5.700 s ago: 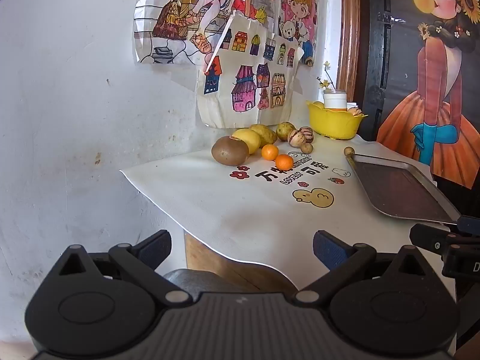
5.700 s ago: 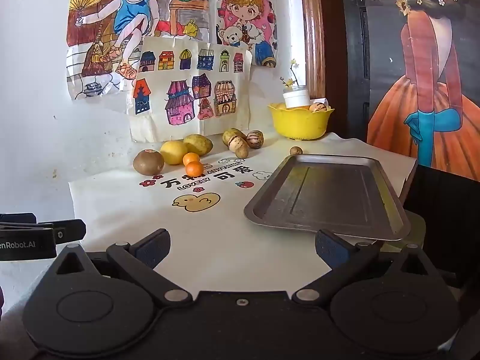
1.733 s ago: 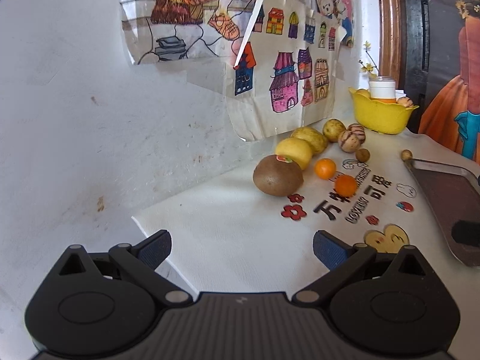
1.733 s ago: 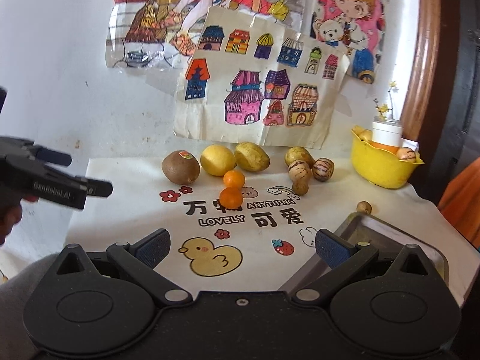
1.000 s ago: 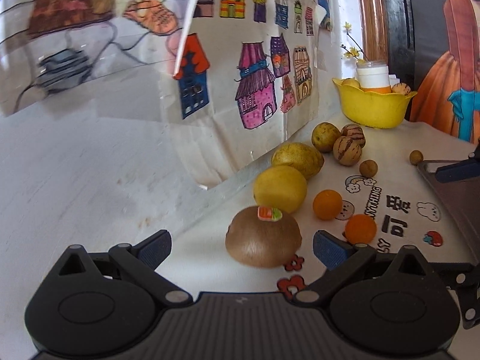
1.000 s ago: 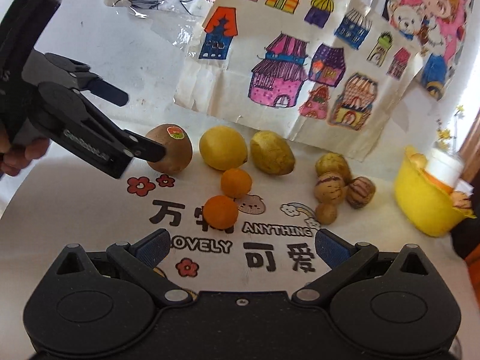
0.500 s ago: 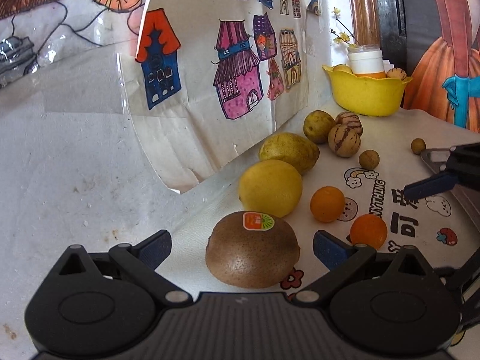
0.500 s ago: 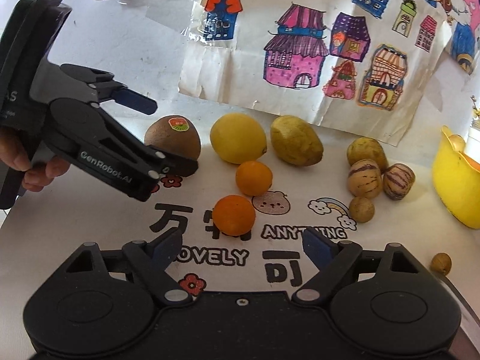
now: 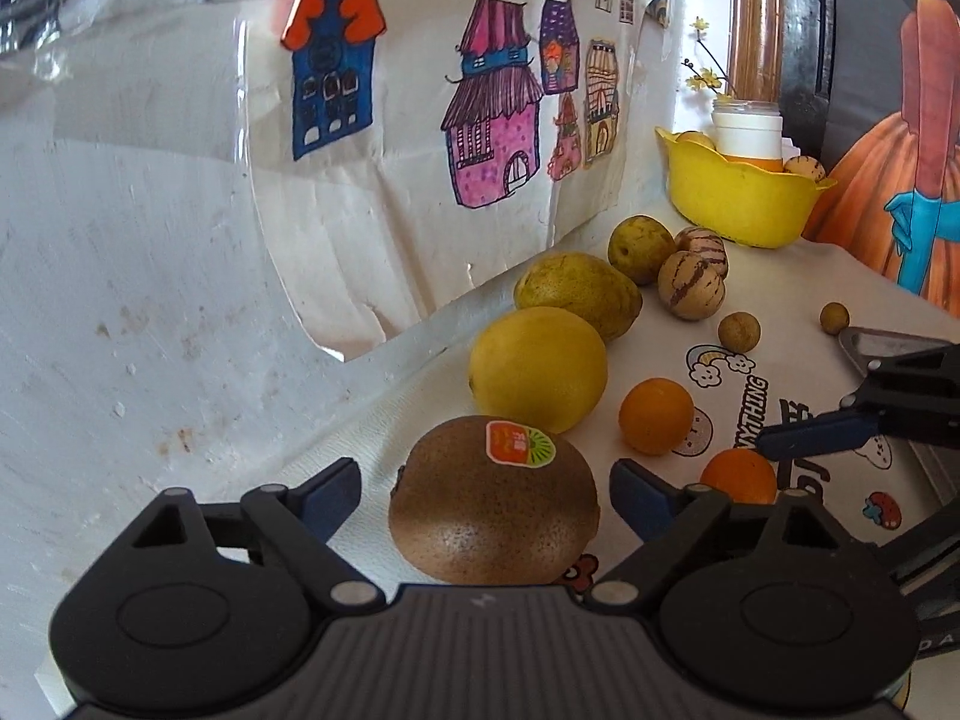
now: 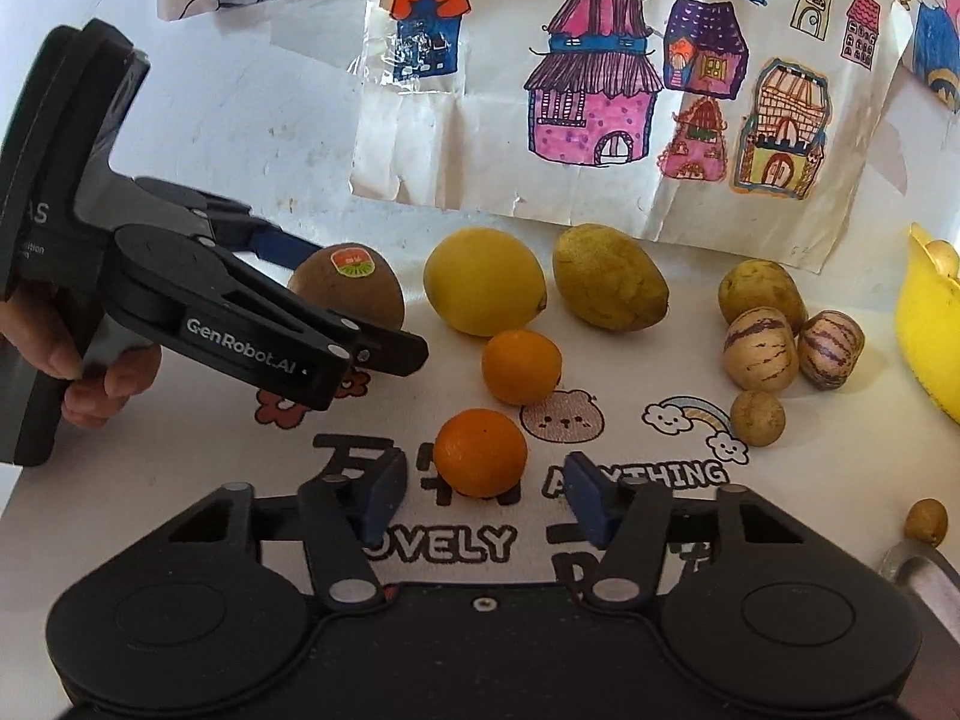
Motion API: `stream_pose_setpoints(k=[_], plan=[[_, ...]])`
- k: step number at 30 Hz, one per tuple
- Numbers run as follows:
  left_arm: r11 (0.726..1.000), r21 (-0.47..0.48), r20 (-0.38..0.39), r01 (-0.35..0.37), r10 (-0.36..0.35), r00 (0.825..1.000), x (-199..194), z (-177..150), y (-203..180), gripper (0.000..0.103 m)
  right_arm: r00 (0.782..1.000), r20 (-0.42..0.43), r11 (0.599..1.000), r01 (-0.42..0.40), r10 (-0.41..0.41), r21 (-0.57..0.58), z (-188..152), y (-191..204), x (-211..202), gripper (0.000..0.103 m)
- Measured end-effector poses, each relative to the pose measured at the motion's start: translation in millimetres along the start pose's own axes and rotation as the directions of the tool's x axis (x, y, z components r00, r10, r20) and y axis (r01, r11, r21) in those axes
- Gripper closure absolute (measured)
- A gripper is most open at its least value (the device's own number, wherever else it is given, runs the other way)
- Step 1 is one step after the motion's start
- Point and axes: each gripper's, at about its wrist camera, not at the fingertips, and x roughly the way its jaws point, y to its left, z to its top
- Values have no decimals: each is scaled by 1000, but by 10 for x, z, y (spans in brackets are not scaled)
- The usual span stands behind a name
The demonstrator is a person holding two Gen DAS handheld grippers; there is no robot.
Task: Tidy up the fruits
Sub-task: 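Grasp the tangerine with the right tool while the left tool grasps the brown kiwi, then carry the tangerine and kiwi onto the metal tray and open both tools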
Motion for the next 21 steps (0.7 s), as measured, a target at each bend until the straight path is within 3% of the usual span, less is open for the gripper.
stream_pose_setpoints(k=[8,12,21], plan=[[999,-38,1,37,-37,999,-2,-11,52,33,1000,18,1000,-17,17,-2,8,12,28,61],[1000,-24,-7,18,-19,1000,-23,-10,4,34,1000,18,1000,-10,10,9,5,-10,18,67],[999,-45,6,28,-28,1000,-147,85,-207,35,999,38,994,14,-18,105,-140,-250,-369,67]])
